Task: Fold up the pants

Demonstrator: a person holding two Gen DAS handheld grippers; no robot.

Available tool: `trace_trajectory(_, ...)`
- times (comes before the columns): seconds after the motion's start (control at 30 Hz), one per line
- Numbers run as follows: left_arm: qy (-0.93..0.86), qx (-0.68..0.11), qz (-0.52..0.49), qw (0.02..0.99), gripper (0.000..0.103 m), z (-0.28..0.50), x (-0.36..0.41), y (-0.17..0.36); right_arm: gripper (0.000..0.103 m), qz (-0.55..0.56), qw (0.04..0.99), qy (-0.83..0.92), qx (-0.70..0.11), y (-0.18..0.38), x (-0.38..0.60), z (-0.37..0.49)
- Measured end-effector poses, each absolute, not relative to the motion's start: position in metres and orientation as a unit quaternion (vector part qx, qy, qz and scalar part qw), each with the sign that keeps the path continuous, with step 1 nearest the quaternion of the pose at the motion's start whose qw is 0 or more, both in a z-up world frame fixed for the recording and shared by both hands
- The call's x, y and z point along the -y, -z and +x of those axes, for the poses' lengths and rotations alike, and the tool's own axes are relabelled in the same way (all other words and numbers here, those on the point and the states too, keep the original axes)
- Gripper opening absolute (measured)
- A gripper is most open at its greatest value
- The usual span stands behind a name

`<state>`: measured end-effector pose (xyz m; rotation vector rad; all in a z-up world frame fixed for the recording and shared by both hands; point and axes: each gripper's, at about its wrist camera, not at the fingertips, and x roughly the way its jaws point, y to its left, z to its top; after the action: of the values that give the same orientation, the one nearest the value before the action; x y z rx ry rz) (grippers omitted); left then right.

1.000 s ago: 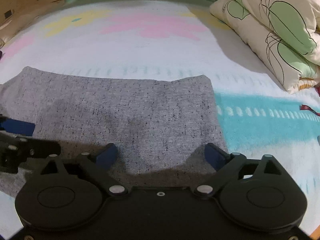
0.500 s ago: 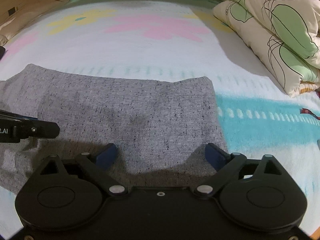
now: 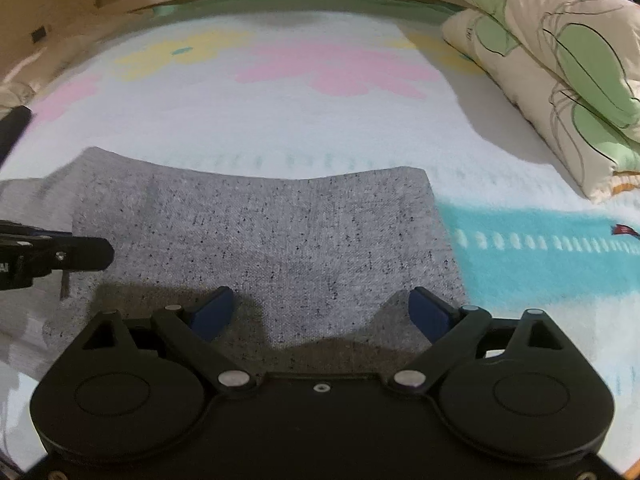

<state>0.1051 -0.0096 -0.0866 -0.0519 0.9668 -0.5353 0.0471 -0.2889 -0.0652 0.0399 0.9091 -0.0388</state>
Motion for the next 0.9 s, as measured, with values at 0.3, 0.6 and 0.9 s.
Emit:
trace_trajectory(0.3,0.233,-0.518,-0.046,0.822,0.021,0.125,0.000,0.107,0.096,0.014,0.880,0.038,-0.474,0.084,0.287,0.061)
trace_trajectory(0.6,0.130,-0.502,-0.001,0.855,0.030,0.127,-0.032,0.094,0.102,0.011,0.864,0.063,-0.500,0.083,0.282,0.072)
trace_trajectory(0.9,0.085,-0.501,-0.037,0.861,0.030,0.186,-0.047,0.087,0.102,0.034,0.843,0.080,-0.531,0.080,0.278,0.083)
